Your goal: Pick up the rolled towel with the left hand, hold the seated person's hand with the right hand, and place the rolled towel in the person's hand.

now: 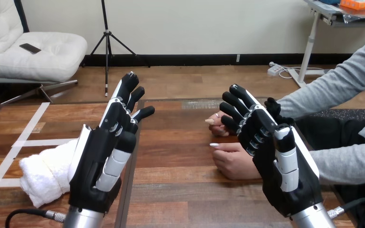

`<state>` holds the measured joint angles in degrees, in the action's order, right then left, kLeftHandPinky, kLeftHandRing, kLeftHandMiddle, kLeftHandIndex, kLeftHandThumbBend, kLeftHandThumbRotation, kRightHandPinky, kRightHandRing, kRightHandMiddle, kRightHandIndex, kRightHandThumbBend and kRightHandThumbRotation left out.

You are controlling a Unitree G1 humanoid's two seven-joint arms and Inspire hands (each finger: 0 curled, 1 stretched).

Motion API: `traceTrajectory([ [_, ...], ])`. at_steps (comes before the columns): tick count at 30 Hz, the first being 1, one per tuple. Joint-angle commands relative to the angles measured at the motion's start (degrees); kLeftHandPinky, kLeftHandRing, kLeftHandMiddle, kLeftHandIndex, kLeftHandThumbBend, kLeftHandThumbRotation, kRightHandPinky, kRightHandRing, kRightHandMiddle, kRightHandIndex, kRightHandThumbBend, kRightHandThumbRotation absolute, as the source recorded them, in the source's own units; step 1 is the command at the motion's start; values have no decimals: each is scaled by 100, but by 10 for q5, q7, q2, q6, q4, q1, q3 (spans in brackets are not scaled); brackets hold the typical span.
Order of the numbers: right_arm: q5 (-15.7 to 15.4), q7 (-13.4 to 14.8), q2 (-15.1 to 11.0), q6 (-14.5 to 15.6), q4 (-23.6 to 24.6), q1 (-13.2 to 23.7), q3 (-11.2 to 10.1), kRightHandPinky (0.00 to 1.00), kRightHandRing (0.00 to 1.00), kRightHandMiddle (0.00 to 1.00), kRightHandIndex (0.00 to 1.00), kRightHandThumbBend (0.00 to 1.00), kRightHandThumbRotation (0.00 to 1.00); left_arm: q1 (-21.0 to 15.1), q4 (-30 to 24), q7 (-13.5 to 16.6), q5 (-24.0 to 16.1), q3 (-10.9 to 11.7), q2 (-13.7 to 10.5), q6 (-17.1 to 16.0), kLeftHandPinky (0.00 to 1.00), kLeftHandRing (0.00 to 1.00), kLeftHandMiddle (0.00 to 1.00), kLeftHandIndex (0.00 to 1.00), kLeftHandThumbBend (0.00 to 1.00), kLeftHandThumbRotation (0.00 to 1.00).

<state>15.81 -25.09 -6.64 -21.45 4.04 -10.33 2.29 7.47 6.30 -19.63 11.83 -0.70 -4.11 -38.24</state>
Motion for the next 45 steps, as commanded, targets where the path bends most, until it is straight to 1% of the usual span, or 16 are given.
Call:
traceTrajectory([
  [1, 6, -4, 0, 2, 6, 33, -1, 90, 94, 94, 95, 84, 100, -41, 5, -3, 14, 8, -3, 9, 83, 95, 98, 95, 82, 83],
  [9, 9, -12, -3, 6, 9, 29, -1, 89, 94, 94, 95, 83, 100, -43, 10, -3, 16, 12, -3, 5, 83, 95, 98, 95, 81, 81],
  [12, 9, -14, -4, 8, 11, 27, -1, 89, 94, 94, 95, 83, 100, -43, 13, -3, 13, 14, -3, 3, 83, 95, 97, 95, 80, 82],
  [21, 5, -19, -5, 7, 11, 23, -2, 86, 93, 93, 94, 82, 100, -41, 12, -2, 4, 19, -5, -1, 84, 95, 98, 96, 82, 91],
  [23, 5, -21, -5, 7, 10, 23, -1, 85, 92, 93, 94, 82, 100, -41, 13, -2, 0, 21, -6, -4, 85, 96, 98, 96, 84, 93],
  [26, 0, -19, -5, 7, 13, 21, -1, 84, 92, 93, 94, 81, 100, -41, 17, 13, -30, 28, -10, -17, 86, 96, 99, 97, 87, 94],
  [27, 1, -19, -5, 7, 13, 20, -1, 84, 92, 93, 94, 81, 100, -43, 20, 24, -50, 32, -12, -25, 86, 96, 99, 97, 88, 95],
  [30, 3, -22, -6, 8, 13, 20, -1, 84, 92, 93, 94, 81, 100, -45, 25, 43, -84, 40, -18, -36, 85, 96, 99, 97, 91, 96],
  [31, 4, -22, -6, 8, 13, 20, -1, 84, 92, 93, 94, 81, 100, -46, 26, 47, -91, 41, -20, -37, 85, 97, 99, 97, 94, 96],
  [34, 4, -24, -6, 7, 12, 21, -2, 84, 92, 93, 93, 81, 100, -49, 35, 59, -113, 47, -28, -46, 85, 97, 100, 98, 97, 96],
  [35, 4, -24, -5, 7, 12, 21, -2, 84, 92, 93, 93, 81, 100, -51, 37, 62, -118, 49, -31, -49, 85, 98, 100, 98, 97, 96],
  [40, 2, -23, -4, 6, 12, 21, -1, 85, 93, 93, 93, 81, 100, -46, 29, 75, -138, 57, -45, -33, 87, 99, 100, 99, 99, 94],
  [45, 0, -22, -3, 5, 10, 20, -1, 85, 93, 93, 93, 80, 100, -47, 30, 77, -134, 63, -61, -29, 89, 100, 100, 100, 100, 91],
])
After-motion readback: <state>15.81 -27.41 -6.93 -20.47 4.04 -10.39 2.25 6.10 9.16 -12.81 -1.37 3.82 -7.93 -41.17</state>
